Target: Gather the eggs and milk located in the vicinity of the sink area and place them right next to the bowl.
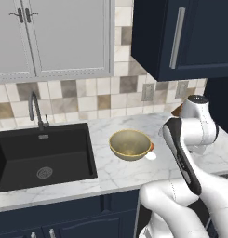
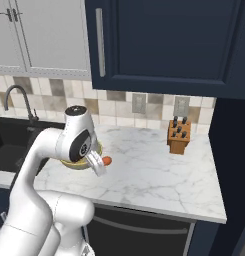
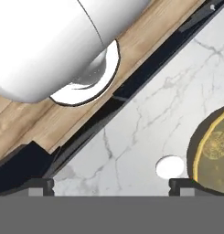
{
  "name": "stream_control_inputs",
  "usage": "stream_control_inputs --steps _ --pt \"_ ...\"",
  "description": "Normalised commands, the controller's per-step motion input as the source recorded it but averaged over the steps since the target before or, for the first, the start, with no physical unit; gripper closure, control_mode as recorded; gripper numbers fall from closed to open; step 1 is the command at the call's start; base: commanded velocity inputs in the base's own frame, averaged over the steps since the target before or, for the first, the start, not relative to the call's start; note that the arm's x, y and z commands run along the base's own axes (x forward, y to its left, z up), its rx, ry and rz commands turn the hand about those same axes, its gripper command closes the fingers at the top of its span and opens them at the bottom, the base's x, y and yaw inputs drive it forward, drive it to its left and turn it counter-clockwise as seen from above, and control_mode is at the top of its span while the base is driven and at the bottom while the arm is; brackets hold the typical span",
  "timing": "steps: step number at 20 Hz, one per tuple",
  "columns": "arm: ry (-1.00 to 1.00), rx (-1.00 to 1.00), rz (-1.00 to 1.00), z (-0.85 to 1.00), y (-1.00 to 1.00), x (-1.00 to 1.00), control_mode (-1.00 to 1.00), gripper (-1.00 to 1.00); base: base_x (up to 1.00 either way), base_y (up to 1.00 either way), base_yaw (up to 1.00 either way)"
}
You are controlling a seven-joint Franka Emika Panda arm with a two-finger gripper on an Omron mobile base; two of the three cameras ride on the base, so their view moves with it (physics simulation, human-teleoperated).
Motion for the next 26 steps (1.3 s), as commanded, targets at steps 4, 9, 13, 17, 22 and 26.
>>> stream_control_inputs --steps 4,9,13,17,22,26 --pt "0.07 0.00 0.55 0.06 0.33 -0.05 -1.00 -1.00 0.00 0.00 0.00" --pt "-0.05 -0.04 0.55 0.00 0.21 -0.17 -1.00 -1.00 0.00 0.00 0.00" --pt "-0.03 -0.02 0.12 0.00 0.11 -0.10 -1.00 -1.00 0.00 0.00 0.00" --pt "0.00 0.00 0.00 0.00 0.00 0.00 -1.00 -1.00 0.00 0.00 0.00" --pt "0.00 0.00 0.00 0.00 0.01 0.00 -1.00 -1.00 0.00 0.00 0.00" --pt "0.00 0.00 0.00 0.00 0.03 0.00 1.00 -1.00 -0.08 0.23 0.01"
